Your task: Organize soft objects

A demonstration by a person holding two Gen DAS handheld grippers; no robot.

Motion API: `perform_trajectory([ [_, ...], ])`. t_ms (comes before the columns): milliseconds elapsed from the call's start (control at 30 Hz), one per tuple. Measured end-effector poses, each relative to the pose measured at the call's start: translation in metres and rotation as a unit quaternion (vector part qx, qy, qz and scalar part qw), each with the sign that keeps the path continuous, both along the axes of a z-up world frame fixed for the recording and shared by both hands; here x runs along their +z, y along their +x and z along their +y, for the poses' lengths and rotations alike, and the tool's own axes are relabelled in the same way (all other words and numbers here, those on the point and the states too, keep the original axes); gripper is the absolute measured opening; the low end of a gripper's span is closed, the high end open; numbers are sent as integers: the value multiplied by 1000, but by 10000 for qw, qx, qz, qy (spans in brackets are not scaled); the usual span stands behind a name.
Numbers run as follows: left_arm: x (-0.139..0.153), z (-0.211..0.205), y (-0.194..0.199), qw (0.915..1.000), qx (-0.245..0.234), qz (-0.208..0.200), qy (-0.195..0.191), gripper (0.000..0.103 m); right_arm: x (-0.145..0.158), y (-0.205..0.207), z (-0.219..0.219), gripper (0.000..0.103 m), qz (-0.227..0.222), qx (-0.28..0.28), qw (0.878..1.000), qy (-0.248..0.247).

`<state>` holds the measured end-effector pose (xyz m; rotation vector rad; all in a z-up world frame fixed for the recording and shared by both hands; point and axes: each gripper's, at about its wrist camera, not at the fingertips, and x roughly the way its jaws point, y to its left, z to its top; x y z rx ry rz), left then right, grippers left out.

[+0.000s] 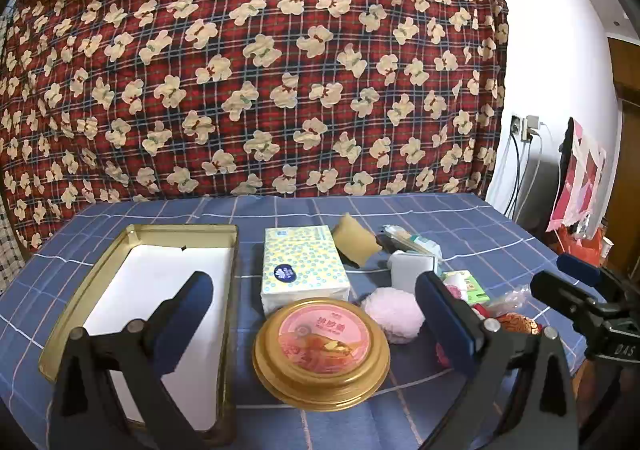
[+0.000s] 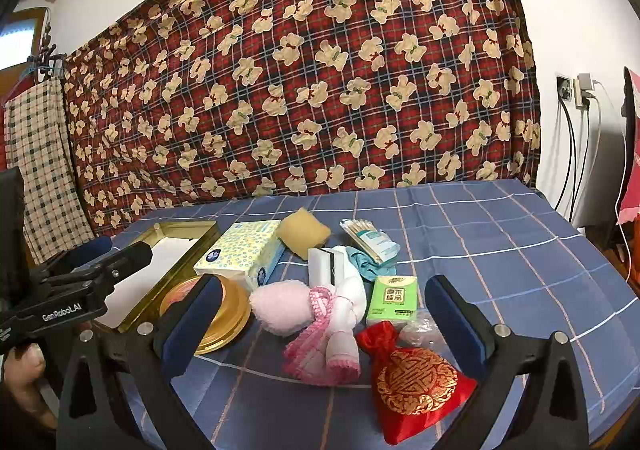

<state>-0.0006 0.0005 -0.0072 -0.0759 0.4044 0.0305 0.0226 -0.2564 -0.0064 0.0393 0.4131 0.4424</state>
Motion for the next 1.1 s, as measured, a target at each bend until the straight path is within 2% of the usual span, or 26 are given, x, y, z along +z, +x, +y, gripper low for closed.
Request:
perform_trajectory([
  [1100,-1,5,0,10000,1,5,-47,103,-5,-5,4,103,11,15,10000,32],
])
